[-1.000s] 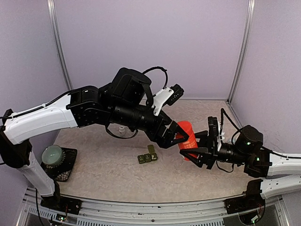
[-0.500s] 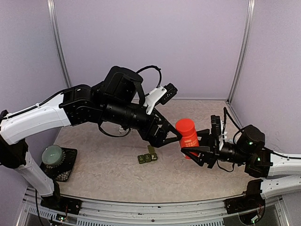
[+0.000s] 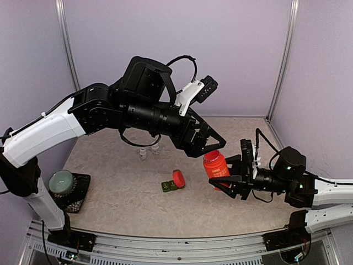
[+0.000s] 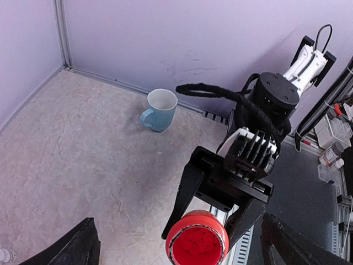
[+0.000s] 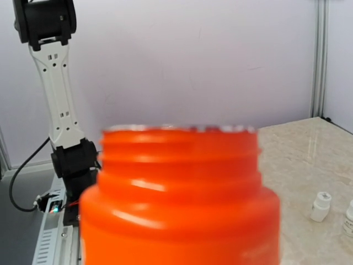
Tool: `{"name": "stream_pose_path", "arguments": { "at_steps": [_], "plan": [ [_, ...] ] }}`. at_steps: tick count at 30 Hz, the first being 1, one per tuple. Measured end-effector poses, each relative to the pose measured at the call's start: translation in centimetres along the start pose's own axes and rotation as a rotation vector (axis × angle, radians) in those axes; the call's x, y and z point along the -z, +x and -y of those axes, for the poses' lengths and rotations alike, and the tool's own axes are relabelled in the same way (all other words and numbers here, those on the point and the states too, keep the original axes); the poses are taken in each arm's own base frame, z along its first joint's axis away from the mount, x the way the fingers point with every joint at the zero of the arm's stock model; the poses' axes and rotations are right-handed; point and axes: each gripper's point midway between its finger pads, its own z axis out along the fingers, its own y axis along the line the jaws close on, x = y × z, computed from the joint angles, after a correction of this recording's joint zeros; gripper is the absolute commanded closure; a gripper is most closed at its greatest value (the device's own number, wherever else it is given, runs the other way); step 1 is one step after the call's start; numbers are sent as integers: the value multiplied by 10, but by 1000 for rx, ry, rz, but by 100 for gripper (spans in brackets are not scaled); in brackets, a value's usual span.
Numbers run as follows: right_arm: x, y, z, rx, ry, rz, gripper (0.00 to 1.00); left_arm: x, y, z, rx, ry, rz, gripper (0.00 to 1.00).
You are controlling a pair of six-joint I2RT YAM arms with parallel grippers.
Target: Sort the pills into containers
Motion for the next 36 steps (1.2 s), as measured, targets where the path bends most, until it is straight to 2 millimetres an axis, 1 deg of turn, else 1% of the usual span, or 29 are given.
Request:
{"name": "stream_pose_path", "arguments": {
  "at_steps": [3,5,6,7,9,11,13,14,15,18,20,22,25,26,27,29,30,33,36],
  "plan": [
    [2,-2,0,6,5,5,65,-7,12,3,-8,5,-28,1],
    [4,-5,1,11,13,11,65,-10,24,0,-5,-5,-49,1],
    [6,-7,1,12,18,14,65,-12,35,-5,4,-21,-62,1],
    [8,-9,1,15,24,19,65,-12,47,-11,19,-37,-80,1],
    [11,-5,5,11,48,0,65,-6,65,-26,60,-65,-81,1],
    [13,-7,5,16,52,3,65,7,88,-52,110,-134,-94,1],
    [15,-8,5,23,55,6,64,20,105,-74,157,-207,-91,1],
    [15,-8,5,24,56,6,64,27,113,-82,180,-243,-89,1],
    [15,-8,5,26,59,3,65,33,122,-87,201,-266,-87,1],
    [15,-3,6,30,62,-15,65,44,151,-89,267,-291,-95,1],
    [15,1,6,33,63,-31,65,47,173,-88,309,-295,-113,1],
    [14,8,7,34,64,-56,65,48,203,-86,351,-299,-145,1],
    [13,16,8,33,66,-85,64,46,248,-75,386,-284,-208,1],
    [14,17,8,33,67,-88,64,46,267,-73,406,-285,-236,1],
    [14,18,8,32,68,-90,64,45,276,-69,408,-278,-255,1],
    [15,23,9,30,74,-99,63,45,298,-69,436,-292,-295,1],
    [15,27,10,29,79,-105,63,44,305,-71,448,-305,-310,1],
    [16,37,14,26,96,-116,63,36,317,-75,463,-329,-339,1],
    [18,49,17,19,112,-132,63,25,329,-69,452,-325,-376,1]
  ]
}}
